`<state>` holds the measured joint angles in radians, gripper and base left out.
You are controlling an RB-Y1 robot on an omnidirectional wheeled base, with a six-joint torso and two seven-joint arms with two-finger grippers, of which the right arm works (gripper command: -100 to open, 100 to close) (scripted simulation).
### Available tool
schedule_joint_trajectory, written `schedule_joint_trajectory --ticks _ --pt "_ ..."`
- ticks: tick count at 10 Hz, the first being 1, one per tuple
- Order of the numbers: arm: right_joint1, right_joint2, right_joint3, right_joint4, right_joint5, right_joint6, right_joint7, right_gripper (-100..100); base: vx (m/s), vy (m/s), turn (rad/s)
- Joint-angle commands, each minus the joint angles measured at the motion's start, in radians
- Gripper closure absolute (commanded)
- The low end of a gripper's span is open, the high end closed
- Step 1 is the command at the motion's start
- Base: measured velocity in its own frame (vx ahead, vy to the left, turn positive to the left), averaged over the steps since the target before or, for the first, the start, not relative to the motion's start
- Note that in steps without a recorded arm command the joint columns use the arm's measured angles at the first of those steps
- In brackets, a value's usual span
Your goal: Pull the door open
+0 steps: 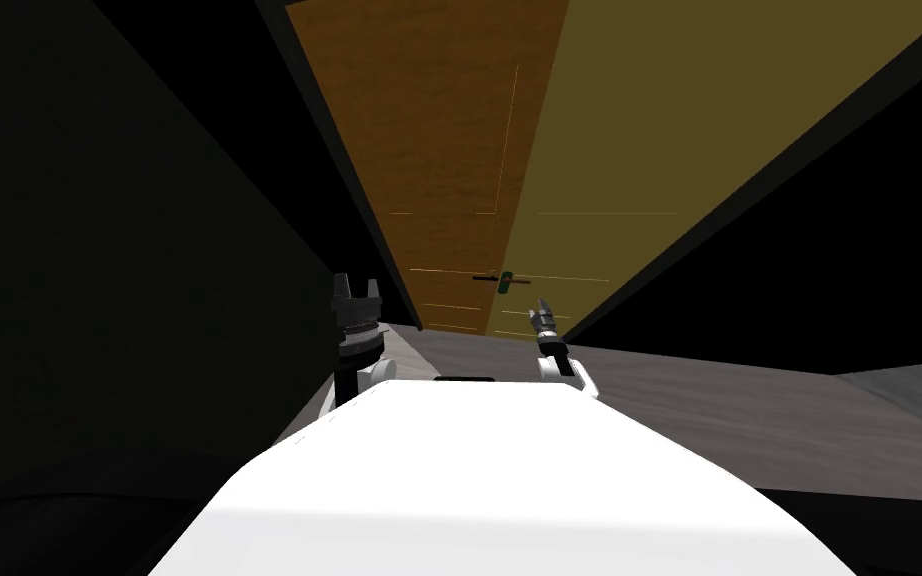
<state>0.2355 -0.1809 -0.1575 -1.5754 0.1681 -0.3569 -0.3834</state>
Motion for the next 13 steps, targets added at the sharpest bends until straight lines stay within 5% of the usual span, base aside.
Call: schedule_joint_trajectory --ticks 1,9,11,13 --pt "-0.005 0.000 -0.003 0.032 0.011 0.004 -0.010 -100 0.168 -0.016 0.034" --pt "-0.046 -0.026 -0.022 0.155 0.043 0.025 -0.056 -100 0.152 -0.008 0.028" --pt "-0.037 -0.069 -0.076 0.205 0.022 0.012 -0.071 -100 0.100 0.031 0.075" --pt "-0.034 -0.083 -0.093 0.221 0.014 0.007 -0.076 -100 0.089 0.015 0.021"
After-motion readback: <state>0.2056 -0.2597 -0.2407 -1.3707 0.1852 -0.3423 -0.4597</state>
